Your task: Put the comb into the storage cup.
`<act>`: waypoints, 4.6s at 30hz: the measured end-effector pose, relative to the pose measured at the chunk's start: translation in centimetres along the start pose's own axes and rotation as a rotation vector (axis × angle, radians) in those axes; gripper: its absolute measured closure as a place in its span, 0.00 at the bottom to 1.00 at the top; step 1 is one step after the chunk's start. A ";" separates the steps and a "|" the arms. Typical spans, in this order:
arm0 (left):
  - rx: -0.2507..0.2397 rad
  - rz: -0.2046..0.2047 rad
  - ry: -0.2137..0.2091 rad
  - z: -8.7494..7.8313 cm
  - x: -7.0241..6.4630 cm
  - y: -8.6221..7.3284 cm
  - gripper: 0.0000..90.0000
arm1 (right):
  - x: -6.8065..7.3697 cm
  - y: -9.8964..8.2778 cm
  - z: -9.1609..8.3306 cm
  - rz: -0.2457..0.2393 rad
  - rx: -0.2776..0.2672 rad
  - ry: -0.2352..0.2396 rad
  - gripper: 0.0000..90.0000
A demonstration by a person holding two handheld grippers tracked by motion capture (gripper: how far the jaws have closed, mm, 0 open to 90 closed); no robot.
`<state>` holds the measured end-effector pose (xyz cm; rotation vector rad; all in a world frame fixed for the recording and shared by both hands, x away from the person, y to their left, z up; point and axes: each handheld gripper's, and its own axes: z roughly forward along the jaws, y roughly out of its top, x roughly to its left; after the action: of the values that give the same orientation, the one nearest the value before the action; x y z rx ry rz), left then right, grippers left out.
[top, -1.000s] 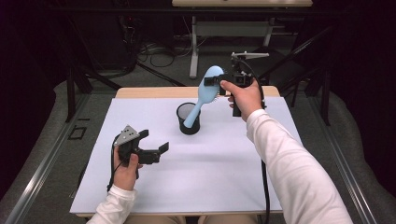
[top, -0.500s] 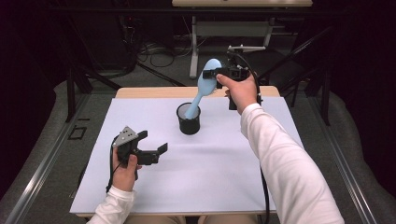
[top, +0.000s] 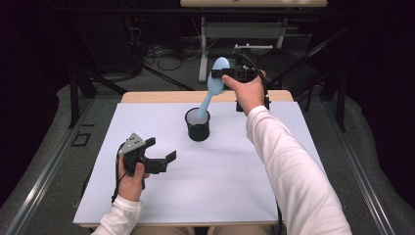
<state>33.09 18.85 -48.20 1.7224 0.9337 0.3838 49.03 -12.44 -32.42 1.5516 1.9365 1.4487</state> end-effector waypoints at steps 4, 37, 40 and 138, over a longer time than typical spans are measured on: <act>0.003 0.000 -0.006 0.1 0.0 -0.1 0.02 | 0.3 -0.1 0.2 -0.012 -0.015 -0.005 0.53; 0.008 -0.004 -0.002 0.2 0.1 -0.3 0.02 | 2.3 -1.4 2.2 -0.149 -0.024 -0.037 0.53; 0.008 -0.003 -0.002 0.2 0.1 -0.3 0.02 | 2.4 -1.6 2.4 -0.158 -0.023 -0.042 0.53; 0.026 -0.008 -0.006 0.6 0.2 -0.7 0.02 | 2.7 -8.1 8.5 -0.330 0.056 -0.098 0.52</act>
<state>33.27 18.67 -49.10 1.7427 0.9445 0.3625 49.32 -5.10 -42.01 1.2243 2.0703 1.1693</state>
